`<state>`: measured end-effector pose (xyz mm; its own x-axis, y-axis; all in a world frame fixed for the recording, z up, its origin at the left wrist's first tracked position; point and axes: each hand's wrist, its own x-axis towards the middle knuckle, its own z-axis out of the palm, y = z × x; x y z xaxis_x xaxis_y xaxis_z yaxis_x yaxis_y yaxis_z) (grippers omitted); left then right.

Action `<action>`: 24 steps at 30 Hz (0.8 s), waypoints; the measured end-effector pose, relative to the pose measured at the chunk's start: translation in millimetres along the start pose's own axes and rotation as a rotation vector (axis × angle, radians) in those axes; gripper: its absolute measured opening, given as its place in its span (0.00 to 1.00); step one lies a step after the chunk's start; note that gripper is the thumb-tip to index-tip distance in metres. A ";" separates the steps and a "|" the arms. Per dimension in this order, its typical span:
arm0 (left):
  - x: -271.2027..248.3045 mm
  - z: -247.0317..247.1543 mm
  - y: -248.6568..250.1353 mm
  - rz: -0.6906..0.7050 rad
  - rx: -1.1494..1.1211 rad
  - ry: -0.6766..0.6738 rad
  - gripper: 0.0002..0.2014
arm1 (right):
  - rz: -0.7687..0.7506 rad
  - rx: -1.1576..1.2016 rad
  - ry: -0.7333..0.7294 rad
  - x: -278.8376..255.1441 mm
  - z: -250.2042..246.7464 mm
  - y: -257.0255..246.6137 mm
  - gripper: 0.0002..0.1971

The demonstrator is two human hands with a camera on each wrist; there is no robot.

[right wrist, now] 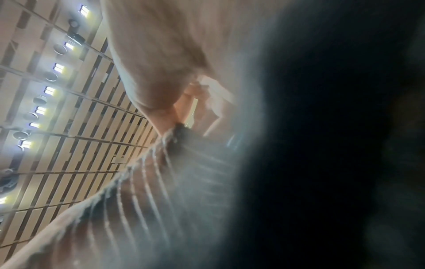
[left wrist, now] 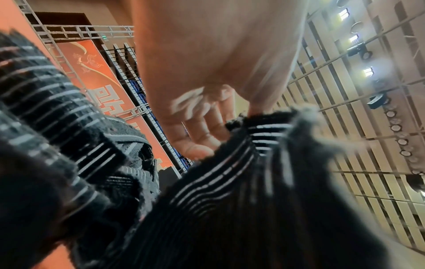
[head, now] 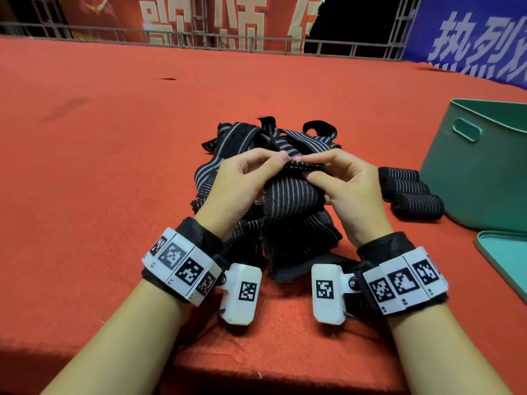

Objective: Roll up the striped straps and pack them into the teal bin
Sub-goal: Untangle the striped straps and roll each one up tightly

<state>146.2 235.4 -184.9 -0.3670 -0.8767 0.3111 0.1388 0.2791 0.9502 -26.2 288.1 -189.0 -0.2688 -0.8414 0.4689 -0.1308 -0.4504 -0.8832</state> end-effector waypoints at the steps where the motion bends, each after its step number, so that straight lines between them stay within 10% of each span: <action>1: 0.1 0.2 -0.8 0.013 0.005 0.015 0.06 | 0.025 0.001 -0.016 -0.6 -0.5 -1.0 0.11; 5: 2.9 -3.2 -5.2 0.050 0.023 0.039 0.08 | 0.192 0.095 -0.081 1.6 -3.8 -0.9 0.12; 24: 3.5 -9.5 0.1 0.138 0.236 0.053 0.11 | 0.069 -0.132 -0.041 -1.1 -0.8 -0.3 0.12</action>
<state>153.6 228.6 -183.9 -0.3100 -0.8415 0.4426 -0.0364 0.4756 0.8789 -26.6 289.4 -189.2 -0.2423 -0.8819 0.4044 -0.2382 -0.3500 -0.9060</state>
